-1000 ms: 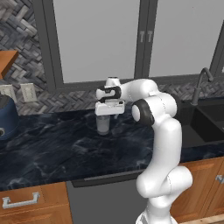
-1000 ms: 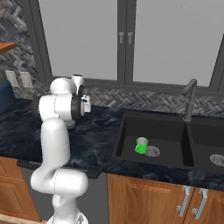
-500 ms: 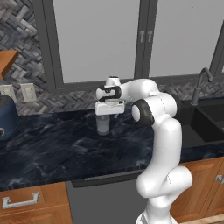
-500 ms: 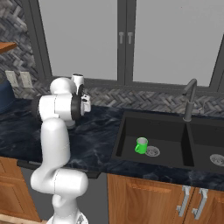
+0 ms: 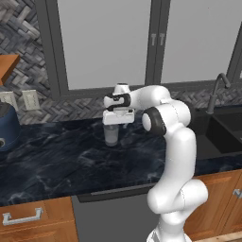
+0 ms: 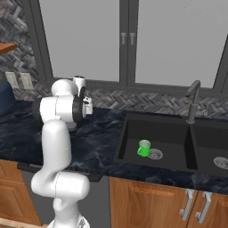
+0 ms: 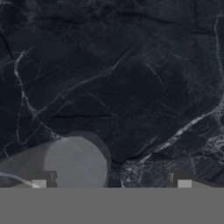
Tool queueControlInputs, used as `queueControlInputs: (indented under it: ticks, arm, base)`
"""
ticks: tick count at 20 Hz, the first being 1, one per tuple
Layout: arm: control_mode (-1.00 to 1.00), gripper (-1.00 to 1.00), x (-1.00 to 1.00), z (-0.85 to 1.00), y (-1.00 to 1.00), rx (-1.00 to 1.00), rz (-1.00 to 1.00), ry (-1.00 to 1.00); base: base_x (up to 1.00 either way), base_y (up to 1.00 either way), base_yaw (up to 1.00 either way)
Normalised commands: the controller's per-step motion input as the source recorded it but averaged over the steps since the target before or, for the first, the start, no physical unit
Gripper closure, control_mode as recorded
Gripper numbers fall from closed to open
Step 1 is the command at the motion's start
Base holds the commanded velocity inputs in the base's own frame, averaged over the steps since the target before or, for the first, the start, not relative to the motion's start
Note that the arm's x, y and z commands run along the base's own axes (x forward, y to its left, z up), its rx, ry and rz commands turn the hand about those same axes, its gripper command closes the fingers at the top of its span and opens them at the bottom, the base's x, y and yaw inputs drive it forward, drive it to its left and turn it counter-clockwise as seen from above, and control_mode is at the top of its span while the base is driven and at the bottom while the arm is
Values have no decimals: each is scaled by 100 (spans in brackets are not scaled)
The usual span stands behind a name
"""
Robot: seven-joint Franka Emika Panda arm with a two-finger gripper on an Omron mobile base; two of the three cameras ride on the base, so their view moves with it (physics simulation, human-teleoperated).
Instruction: Place the mug in the left basin and the glass cup in the right basin of the sink.
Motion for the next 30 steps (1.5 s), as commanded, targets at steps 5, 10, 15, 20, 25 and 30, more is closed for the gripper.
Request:
queueControlInputs:
  ticks: [5, 10, 15, 20, 25, 30]
  arm:
    - [-100, -100, 15, -6, 0, 0, 0, 0]
    - [-100, -100, 12, 0, 0, 0, 0, 0]
    - [-100, -100, 0, 2, 0, 0, 0, 0]
    - [-100, -100, 0, 2, 0, 0, 0, 0]
    - [-100, -100, 5, 2, 0, 0, 0, 0]
    - [-100, -100, 16, 0, 0, 0, 0, 0]
  base:
    - [0, 0, 0]
    - [0, 0, 0]
    - [0, 0, 0]
    - [0, 0, 0]
    - [0, 0, 0]
    - [0, 0, 0]
